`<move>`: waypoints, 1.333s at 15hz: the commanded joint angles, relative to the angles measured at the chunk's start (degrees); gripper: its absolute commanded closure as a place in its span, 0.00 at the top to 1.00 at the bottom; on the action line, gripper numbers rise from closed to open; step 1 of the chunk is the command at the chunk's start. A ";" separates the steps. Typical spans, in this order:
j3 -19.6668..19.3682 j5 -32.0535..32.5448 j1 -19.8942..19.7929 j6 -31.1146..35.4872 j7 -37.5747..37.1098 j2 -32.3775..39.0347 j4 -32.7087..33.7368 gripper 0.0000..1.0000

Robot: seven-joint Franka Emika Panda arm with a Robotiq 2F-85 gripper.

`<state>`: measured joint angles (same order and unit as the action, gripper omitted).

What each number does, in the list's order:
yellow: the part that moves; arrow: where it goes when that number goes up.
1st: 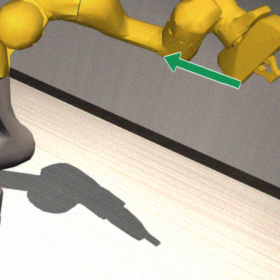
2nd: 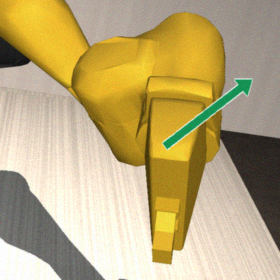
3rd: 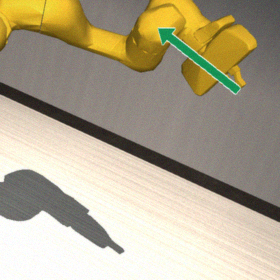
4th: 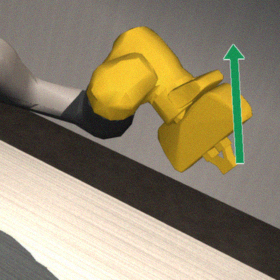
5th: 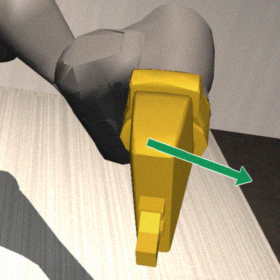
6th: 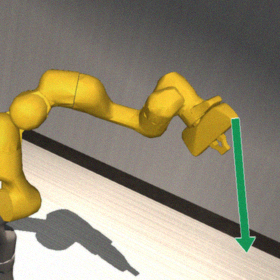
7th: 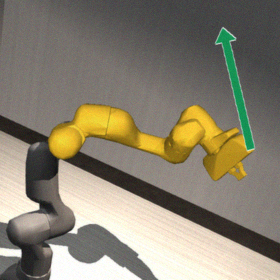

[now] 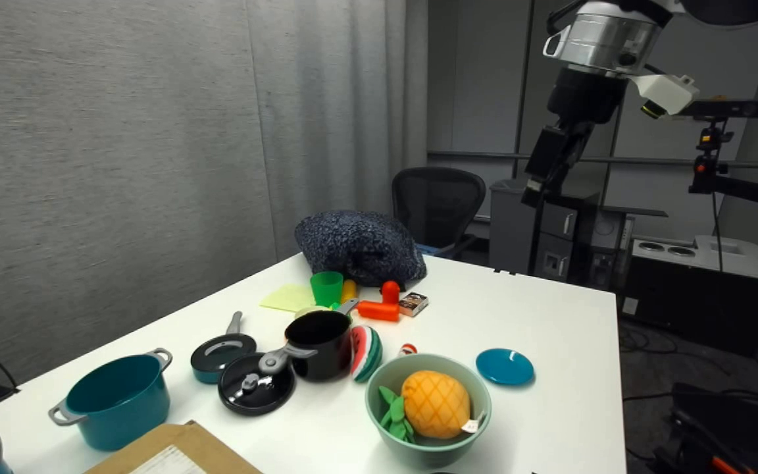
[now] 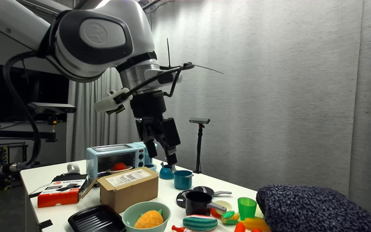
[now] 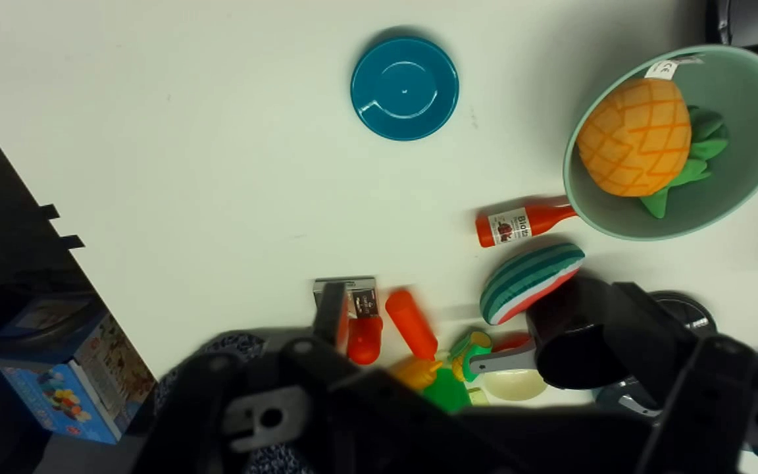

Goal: Put the watermelon plushie in the green pot

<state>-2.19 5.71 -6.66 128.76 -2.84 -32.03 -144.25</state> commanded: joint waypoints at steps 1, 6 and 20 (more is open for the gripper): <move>-0.13 0.07 0.13 -0.10 -0.04 0.01 0.08 1.00; -0.13 0.07 0.13 -0.10 -0.04 0.01 0.08 1.00; -0.16 0.47 -1.48 2.10 -3.20 0.12 -0.85 1.00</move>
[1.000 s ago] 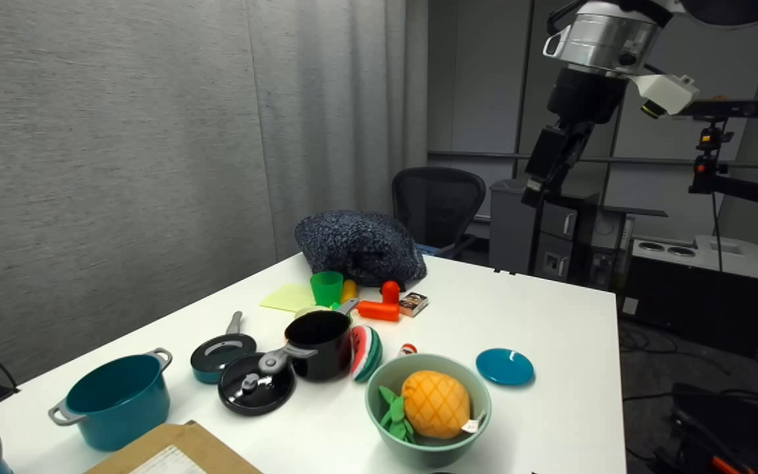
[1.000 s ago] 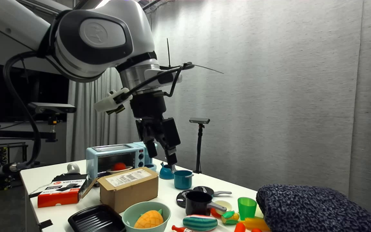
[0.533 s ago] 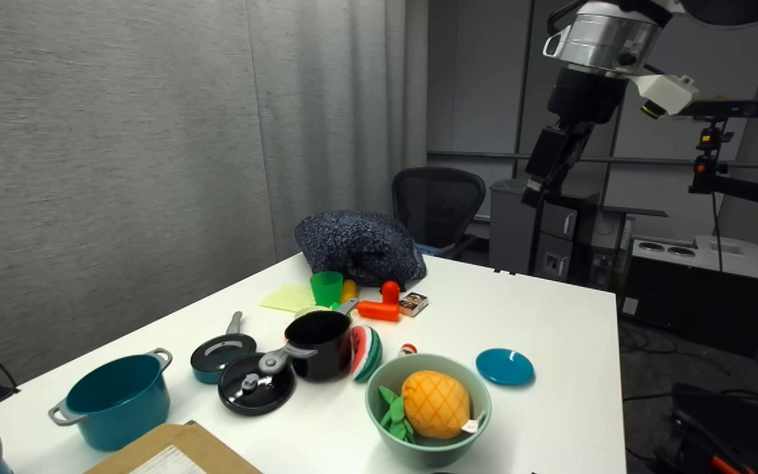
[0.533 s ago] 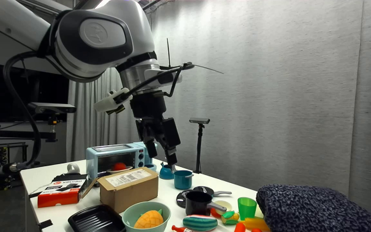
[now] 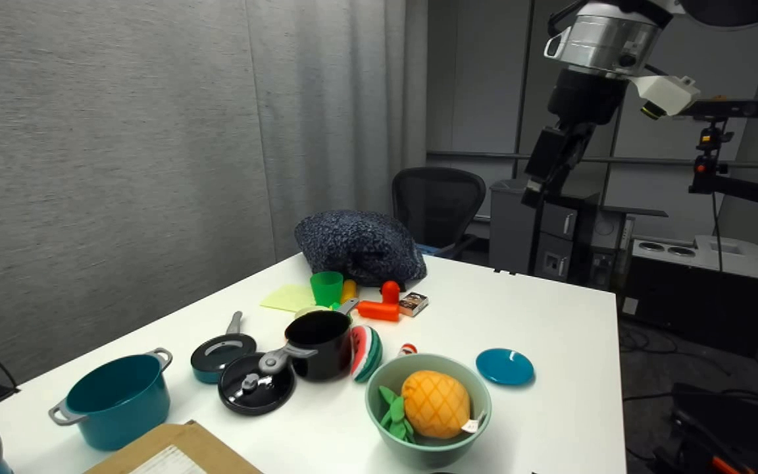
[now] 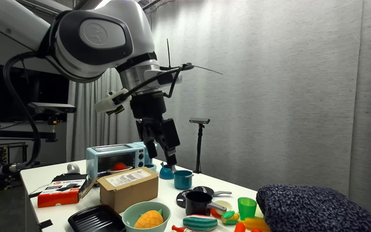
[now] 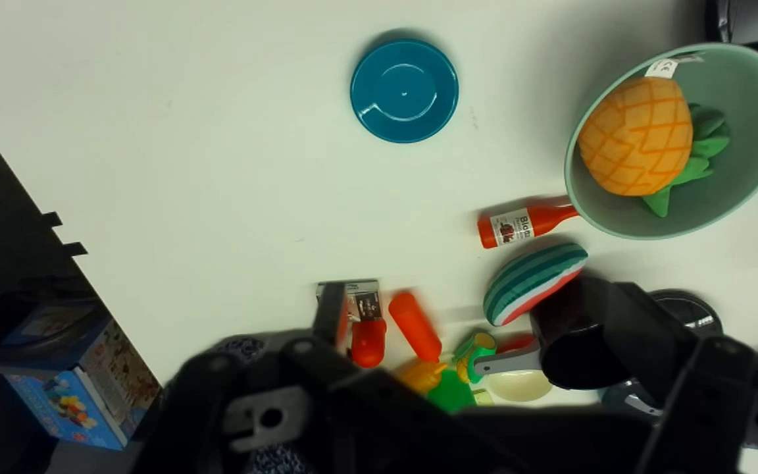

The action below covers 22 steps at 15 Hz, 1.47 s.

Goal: Put the watermelon plushie in the green pot

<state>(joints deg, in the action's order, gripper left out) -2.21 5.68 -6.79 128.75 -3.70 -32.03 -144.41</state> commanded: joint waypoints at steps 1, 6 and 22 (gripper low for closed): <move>-0.17 0.49 -2.04 3.64 -3.89 1.39 -0.45 1.00; -0.49 -1.82 -0.94 9.36 -4.89 10.22 2.38 1.00; 0.11 -0.45 -0.12 15.33 -6.48 23.44 9.06 1.00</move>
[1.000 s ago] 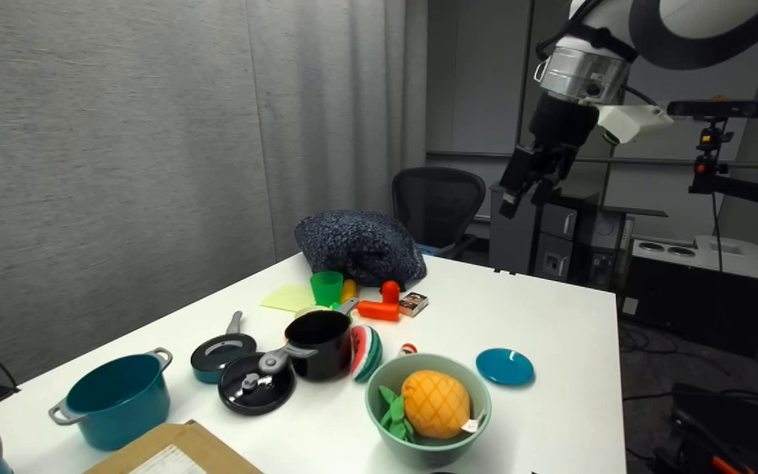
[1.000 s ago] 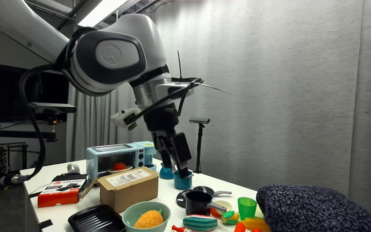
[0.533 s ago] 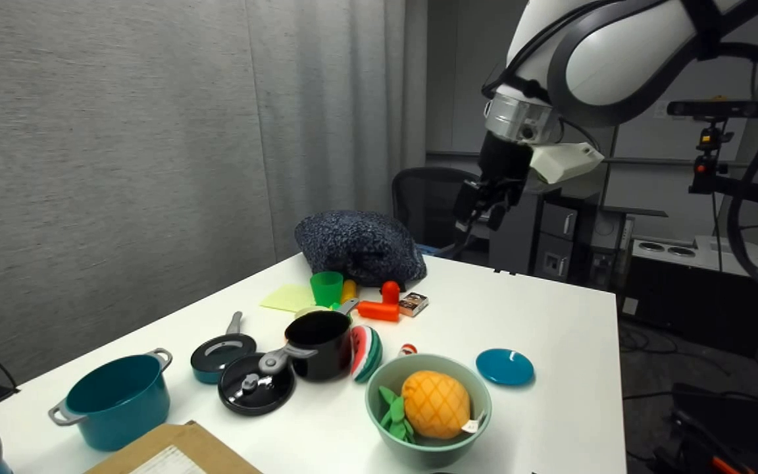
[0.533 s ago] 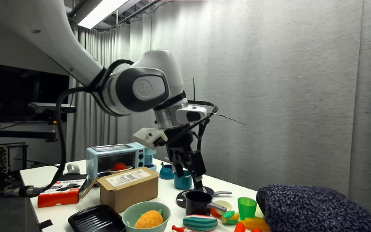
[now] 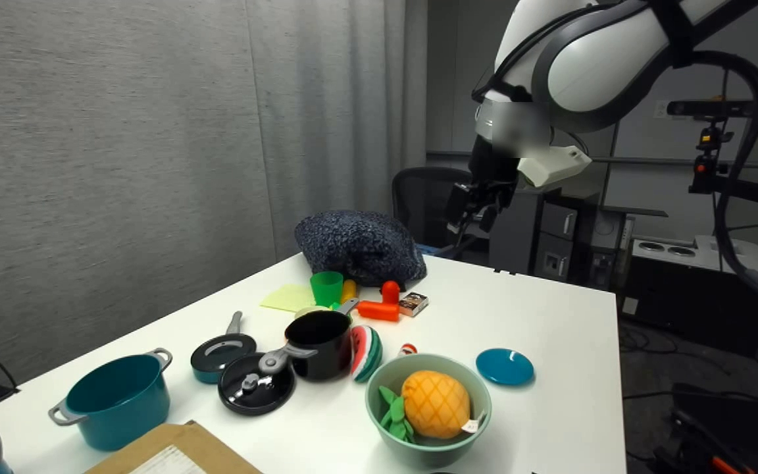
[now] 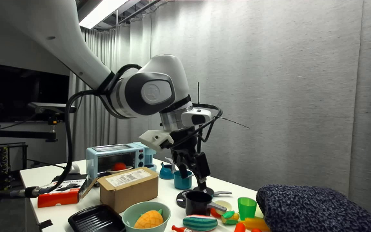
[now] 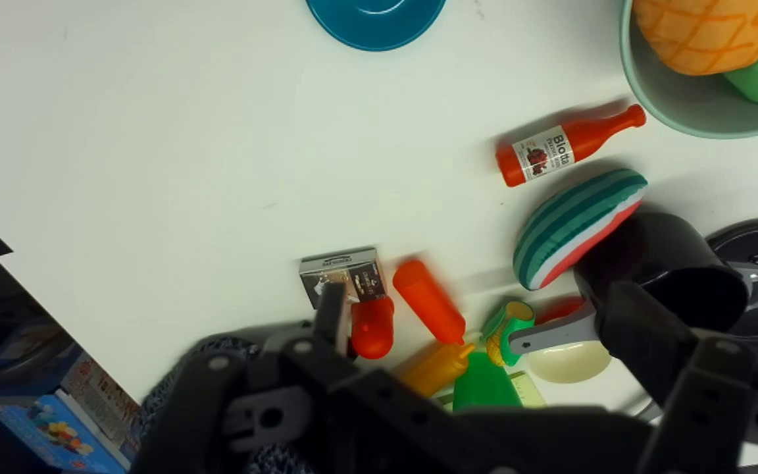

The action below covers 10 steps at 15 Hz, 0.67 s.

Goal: Put the watermelon plushie in the green pot

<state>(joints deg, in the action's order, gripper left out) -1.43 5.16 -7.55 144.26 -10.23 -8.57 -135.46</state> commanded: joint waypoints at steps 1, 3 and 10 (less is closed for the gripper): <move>-0.67 0.06 0.64 -0.18 0.05 -0.02 0.11 1.00; -0.67 0.06 0.64 -0.18 0.04 -0.02 0.11 1.00; -0.15 -0.29 1.06 7.67 -4.04 7.20 3.62 1.00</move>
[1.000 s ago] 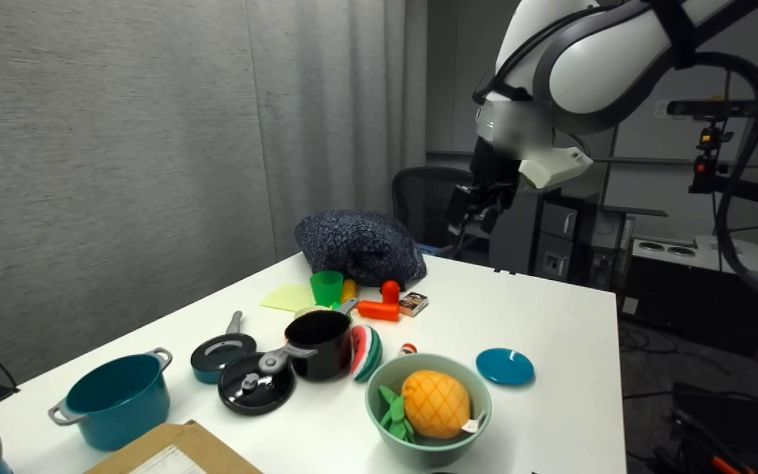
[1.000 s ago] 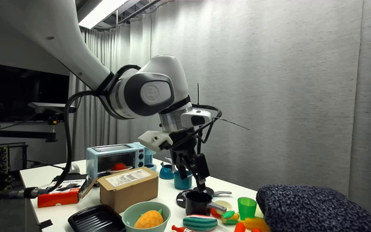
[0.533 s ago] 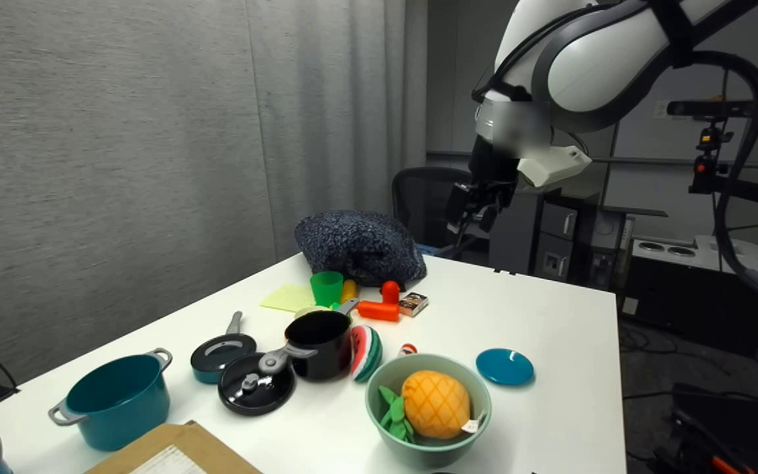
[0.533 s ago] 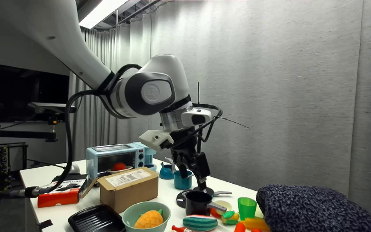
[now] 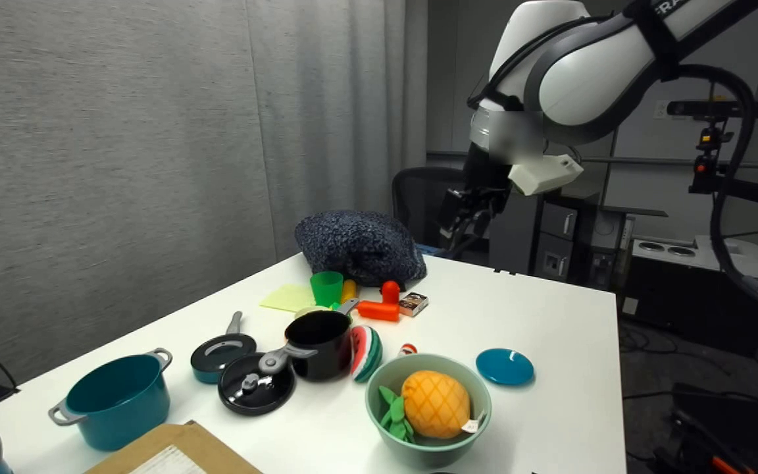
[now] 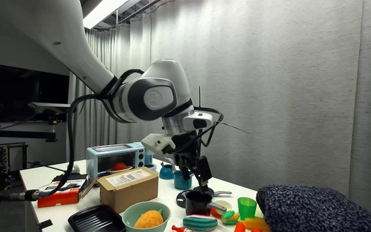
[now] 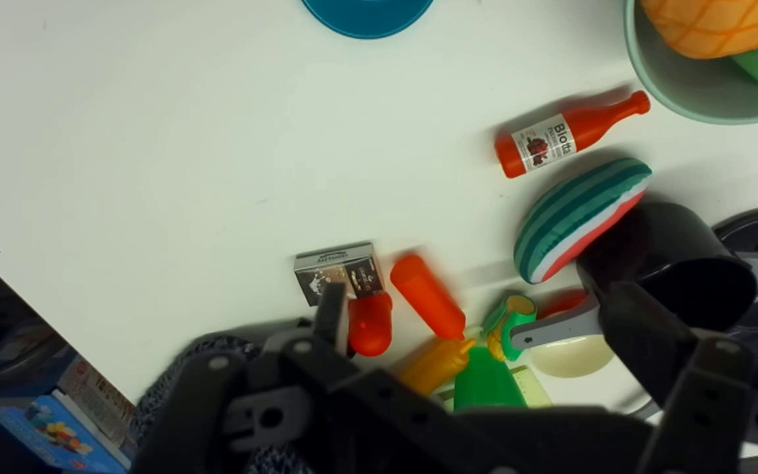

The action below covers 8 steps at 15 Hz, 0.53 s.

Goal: Put the watermelon plushie in the green pot

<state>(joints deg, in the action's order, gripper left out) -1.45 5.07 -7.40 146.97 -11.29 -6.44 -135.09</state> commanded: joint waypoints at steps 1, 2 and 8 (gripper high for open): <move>-0.14 -1.43 1.38 6.81 -3.43 7.11 4.35 1.00; -0.19 -2.67 1.87 8.34 -3.66 9.05 5.39 1.00; 0.54 -20.79 2.12 7.49 2.14 20.82 14.07 1.00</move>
<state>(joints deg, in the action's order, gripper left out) -1.11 -10.50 -4.74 155.39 -11.38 8.36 -126.87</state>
